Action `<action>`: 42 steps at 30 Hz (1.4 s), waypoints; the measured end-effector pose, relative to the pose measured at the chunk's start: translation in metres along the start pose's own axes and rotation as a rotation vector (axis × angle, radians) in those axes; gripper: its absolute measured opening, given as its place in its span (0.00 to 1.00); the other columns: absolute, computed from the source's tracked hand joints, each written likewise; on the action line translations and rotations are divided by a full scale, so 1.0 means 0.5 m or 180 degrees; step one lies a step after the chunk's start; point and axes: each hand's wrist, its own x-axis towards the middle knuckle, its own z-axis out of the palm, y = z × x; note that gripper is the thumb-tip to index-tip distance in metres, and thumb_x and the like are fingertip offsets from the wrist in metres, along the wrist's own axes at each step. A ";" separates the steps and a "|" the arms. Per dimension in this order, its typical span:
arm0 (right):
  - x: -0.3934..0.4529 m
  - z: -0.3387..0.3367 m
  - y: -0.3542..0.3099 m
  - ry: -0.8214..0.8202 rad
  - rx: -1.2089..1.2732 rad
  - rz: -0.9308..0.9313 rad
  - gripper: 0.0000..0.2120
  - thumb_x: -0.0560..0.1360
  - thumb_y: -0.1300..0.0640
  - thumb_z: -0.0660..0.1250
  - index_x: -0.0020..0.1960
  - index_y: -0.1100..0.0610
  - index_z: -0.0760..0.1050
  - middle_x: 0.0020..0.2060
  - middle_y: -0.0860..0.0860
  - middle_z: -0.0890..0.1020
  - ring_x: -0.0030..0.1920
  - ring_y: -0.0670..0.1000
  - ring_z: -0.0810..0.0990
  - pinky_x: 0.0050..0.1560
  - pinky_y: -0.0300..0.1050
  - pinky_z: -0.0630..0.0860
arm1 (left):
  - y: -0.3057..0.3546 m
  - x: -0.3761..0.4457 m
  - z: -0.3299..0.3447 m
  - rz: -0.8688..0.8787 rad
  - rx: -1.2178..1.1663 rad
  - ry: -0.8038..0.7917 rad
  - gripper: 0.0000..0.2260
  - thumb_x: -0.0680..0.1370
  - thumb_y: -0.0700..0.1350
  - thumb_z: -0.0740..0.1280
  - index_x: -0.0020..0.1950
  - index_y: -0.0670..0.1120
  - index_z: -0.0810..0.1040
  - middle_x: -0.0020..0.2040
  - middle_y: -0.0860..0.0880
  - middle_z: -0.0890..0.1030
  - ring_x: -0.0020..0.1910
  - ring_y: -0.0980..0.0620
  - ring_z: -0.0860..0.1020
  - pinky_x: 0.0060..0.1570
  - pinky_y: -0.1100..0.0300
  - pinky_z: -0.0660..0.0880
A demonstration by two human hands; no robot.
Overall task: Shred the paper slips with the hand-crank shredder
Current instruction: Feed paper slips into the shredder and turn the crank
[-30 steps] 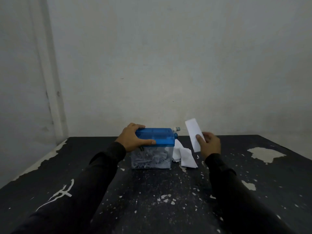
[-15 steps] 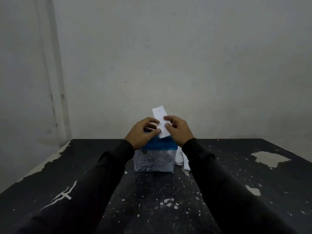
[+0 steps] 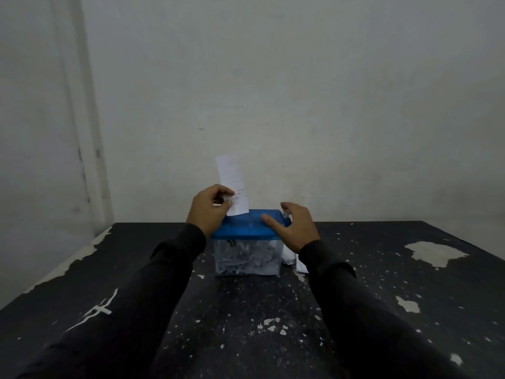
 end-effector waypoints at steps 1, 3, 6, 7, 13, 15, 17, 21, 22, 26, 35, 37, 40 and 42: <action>0.000 0.002 0.005 -0.0011 -0.0034 -0.0002 0.47 0.67 0.22 0.64 0.72 0.55 0.71 0.68 0.52 0.75 0.67 0.53 0.73 0.67 0.55 0.73 | 0.002 0.001 -0.001 0.0017 -0.0005 -0.0034 0.09 0.76 0.33 0.71 0.49 0.48 0.81 0.48 0.51 0.84 0.44 0.55 0.80 0.48 0.66 0.78; 0.001 0.005 0.008 -0.0021 -0.0088 0.0016 0.48 0.66 0.21 0.64 0.72 0.55 0.71 0.68 0.52 0.74 0.67 0.53 0.72 0.67 0.54 0.73 | 0.004 0.006 -0.004 0.0083 -0.0004 -0.0077 0.09 0.77 0.33 0.71 0.49 0.47 0.81 0.47 0.54 0.83 0.43 0.59 0.80 0.48 0.69 0.77; -0.002 0.006 0.003 -0.0105 -0.0080 0.0157 0.53 0.63 0.17 0.61 0.72 0.56 0.70 0.68 0.52 0.74 0.66 0.53 0.73 0.67 0.54 0.73 | 0.005 0.012 -0.007 0.0129 0.0037 -0.0231 0.09 0.76 0.34 0.72 0.49 0.48 0.82 0.47 0.54 0.83 0.45 0.57 0.81 0.49 0.68 0.77; -0.003 0.006 0.003 -0.0105 -0.0055 0.0181 0.53 0.62 0.17 0.61 0.72 0.56 0.70 0.67 0.52 0.75 0.65 0.53 0.73 0.66 0.54 0.73 | 0.004 0.013 -0.007 0.0120 0.0055 -0.0294 0.09 0.76 0.35 0.72 0.49 0.49 0.82 0.47 0.52 0.83 0.46 0.55 0.81 0.49 0.67 0.78; -0.006 0.001 -0.003 -0.0099 -0.0079 0.0267 0.50 0.64 0.20 0.64 0.72 0.56 0.69 0.66 0.52 0.75 0.63 0.51 0.74 0.65 0.51 0.74 | -0.004 0.014 -0.016 -0.0040 0.0066 -0.0503 0.08 0.77 0.35 0.73 0.49 0.47 0.81 0.47 0.49 0.84 0.48 0.50 0.82 0.50 0.60 0.80; -0.006 0.000 -0.005 -0.0130 -0.0064 0.0285 0.49 0.65 0.21 0.66 0.72 0.56 0.69 0.65 0.52 0.75 0.61 0.51 0.74 0.63 0.49 0.74 | -0.005 0.013 -0.018 -0.0026 0.0118 -0.0494 0.08 0.76 0.35 0.73 0.49 0.48 0.81 0.48 0.49 0.83 0.48 0.51 0.82 0.50 0.61 0.79; -0.006 -0.002 -0.005 -0.0158 -0.0097 0.0293 0.48 0.65 0.23 0.67 0.72 0.56 0.68 0.65 0.52 0.75 0.60 0.51 0.75 0.62 0.48 0.75 | -0.005 0.013 -0.018 -0.0020 0.0133 -0.0477 0.08 0.76 0.35 0.73 0.50 0.47 0.81 0.48 0.49 0.83 0.48 0.52 0.82 0.49 0.63 0.79; -0.003 -0.009 -0.009 -0.0345 -0.0126 0.0435 0.53 0.63 0.23 0.67 0.74 0.59 0.66 0.65 0.56 0.77 0.57 0.52 0.76 0.56 0.46 0.75 | -0.006 0.005 -0.015 -0.0060 0.0180 -0.0466 0.08 0.77 0.35 0.72 0.50 0.48 0.81 0.48 0.51 0.83 0.47 0.54 0.82 0.45 0.69 0.78; -0.003 -0.012 -0.012 -0.0401 -0.0056 0.0504 0.55 0.62 0.22 0.67 0.76 0.59 0.65 0.65 0.56 0.77 0.56 0.51 0.76 0.55 0.45 0.74 | -0.007 0.003 -0.014 -0.0064 0.0193 -0.0450 0.07 0.77 0.36 0.72 0.50 0.48 0.81 0.48 0.51 0.83 0.47 0.54 0.82 0.45 0.69 0.78; -0.002 -0.020 -0.017 -0.0553 0.0068 0.0722 0.59 0.59 0.20 0.67 0.76 0.60 0.64 0.67 0.57 0.76 0.62 0.56 0.78 0.57 0.47 0.75 | -0.006 -0.003 -0.014 -0.0048 0.0238 -0.0471 0.08 0.76 0.36 0.72 0.50 0.48 0.81 0.46 0.50 0.83 0.45 0.53 0.82 0.43 0.68 0.77; -0.002 -0.035 -0.036 -0.0585 -0.0323 0.1134 0.52 0.48 0.13 0.62 0.43 0.60 0.78 0.31 0.54 0.83 0.33 0.53 0.83 0.36 0.49 0.81 | 0.004 -0.009 -0.006 -0.0242 0.0026 -0.0568 0.25 0.76 0.38 0.73 0.67 0.49 0.66 0.42 0.50 0.82 0.44 0.52 0.82 0.46 0.58 0.79; -0.001 -0.042 -0.040 -0.0638 -0.0405 0.1197 0.52 0.49 0.13 0.62 0.44 0.60 0.79 0.29 0.52 0.84 0.32 0.51 0.84 0.38 0.49 0.83 | 0.004 -0.009 -0.002 -0.0375 -0.0062 -0.0620 0.36 0.76 0.42 0.76 0.76 0.50 0.59 0.51 0.48 0.83 0.49 0.50 0.82 0.52 0.55 0.79; 0.000 -0.051 -0.049 -0.0730 -0.0570 0.1194 0.50 0.51 0.13 0.62 0.41 0.61 0.81 0.26 0.51 0.83 0.30 0.49 0.84 0.39 0.47 0.84 | -0.002 -0.010 0.007 -0.0658 -0.0004 -0.0636 0.50 0.71 0.56 0.79 0.82 0.48 0.51 0.61 0.49 0.77 0.57 0.49 0.77 0.58 0.53 0.76; -0.003 -0.054 -0.054 -0.0734 -0.0646 0.1214 0.49 0.53 0.14 0.63 0.40 0.62 0.81 0.26 0.52 0.83 0.29 0.49 0.84 0.40 0.48 0.84 | -0.010 -0.009 0.016 -0.0747 0.0159 -0.0838 0.52 0.62 0.70 0.77 0.79 0.47 0.66 0.64 0.49 0.79 0.59 0.51 0.78 0.59 0.54 0.77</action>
